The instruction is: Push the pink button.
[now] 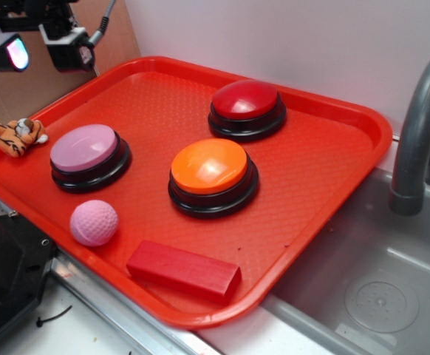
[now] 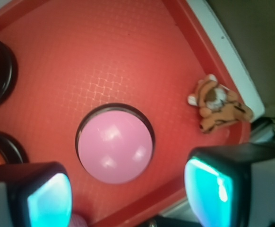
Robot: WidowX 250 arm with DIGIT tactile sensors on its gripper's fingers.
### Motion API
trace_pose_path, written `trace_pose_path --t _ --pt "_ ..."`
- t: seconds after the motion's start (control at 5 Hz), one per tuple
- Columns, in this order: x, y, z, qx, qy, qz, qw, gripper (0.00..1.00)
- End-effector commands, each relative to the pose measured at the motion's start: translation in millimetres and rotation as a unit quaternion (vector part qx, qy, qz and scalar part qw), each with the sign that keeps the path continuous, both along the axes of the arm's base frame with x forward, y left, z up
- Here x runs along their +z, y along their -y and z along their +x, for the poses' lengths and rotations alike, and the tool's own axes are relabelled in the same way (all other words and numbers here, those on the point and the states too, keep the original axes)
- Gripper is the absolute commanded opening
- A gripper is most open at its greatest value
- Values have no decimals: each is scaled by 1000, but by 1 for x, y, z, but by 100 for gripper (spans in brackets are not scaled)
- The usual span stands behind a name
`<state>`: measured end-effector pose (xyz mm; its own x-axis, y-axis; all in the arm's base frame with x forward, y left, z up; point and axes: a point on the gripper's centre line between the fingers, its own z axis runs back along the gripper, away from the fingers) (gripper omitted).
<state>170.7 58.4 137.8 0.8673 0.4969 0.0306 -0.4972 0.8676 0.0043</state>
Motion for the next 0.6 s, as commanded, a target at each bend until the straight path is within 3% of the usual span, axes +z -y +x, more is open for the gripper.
trace_pose_path --t 0.0,0.4 --pt "35 -17 6 11 50 12 999 100" --pt "50 -25 0 13 85 5 996 100"
